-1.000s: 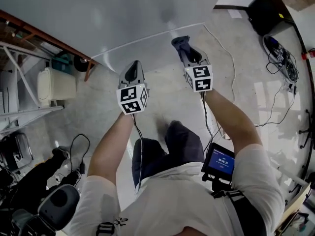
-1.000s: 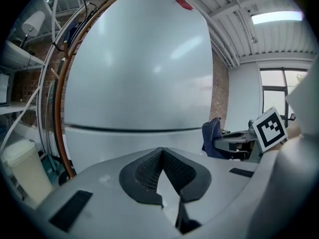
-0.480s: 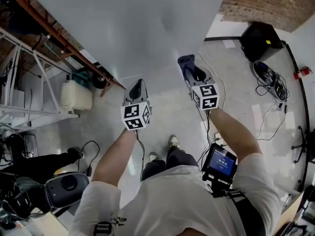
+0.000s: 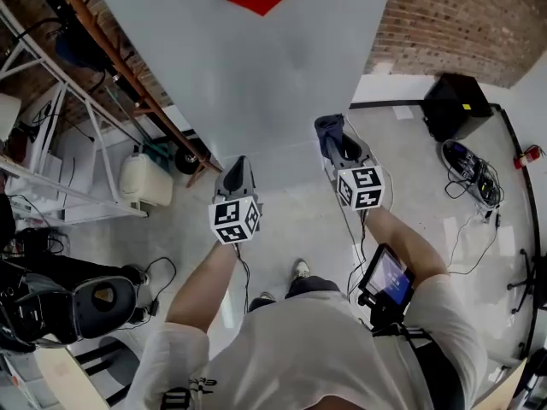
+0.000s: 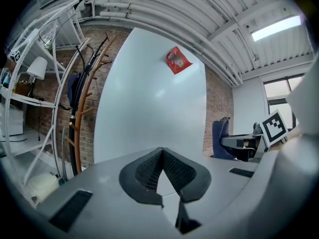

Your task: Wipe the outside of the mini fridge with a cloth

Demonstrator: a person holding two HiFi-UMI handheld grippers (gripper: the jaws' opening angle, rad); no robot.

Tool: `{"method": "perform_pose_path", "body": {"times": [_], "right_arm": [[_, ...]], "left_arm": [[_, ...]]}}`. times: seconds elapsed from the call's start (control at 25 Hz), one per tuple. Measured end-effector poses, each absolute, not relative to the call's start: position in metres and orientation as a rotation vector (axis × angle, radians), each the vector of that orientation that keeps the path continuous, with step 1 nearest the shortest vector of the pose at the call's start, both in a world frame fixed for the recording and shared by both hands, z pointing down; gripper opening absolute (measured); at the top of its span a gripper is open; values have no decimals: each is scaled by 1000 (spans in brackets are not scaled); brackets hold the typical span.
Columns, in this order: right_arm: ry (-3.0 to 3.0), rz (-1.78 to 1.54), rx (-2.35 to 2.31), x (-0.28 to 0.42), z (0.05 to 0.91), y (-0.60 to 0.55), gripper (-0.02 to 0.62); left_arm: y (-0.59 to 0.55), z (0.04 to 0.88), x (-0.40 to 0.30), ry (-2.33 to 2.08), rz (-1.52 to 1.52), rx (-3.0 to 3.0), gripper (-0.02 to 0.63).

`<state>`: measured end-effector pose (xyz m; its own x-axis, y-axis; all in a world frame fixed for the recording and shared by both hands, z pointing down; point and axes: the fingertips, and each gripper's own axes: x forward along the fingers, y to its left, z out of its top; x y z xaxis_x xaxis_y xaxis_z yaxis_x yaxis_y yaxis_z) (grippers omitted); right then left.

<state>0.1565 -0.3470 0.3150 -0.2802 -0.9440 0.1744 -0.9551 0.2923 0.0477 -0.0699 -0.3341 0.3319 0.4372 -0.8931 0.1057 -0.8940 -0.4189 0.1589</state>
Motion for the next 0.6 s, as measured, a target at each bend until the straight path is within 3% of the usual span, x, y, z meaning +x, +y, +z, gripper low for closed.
{"method": "perform_pose_path", "body": {"times": [0.6], "right_arm": [[-2319,117,1861,121,301,-221,86]], "left_arm": [[-231,316,-132,-1461,-61,2589,3]]}}
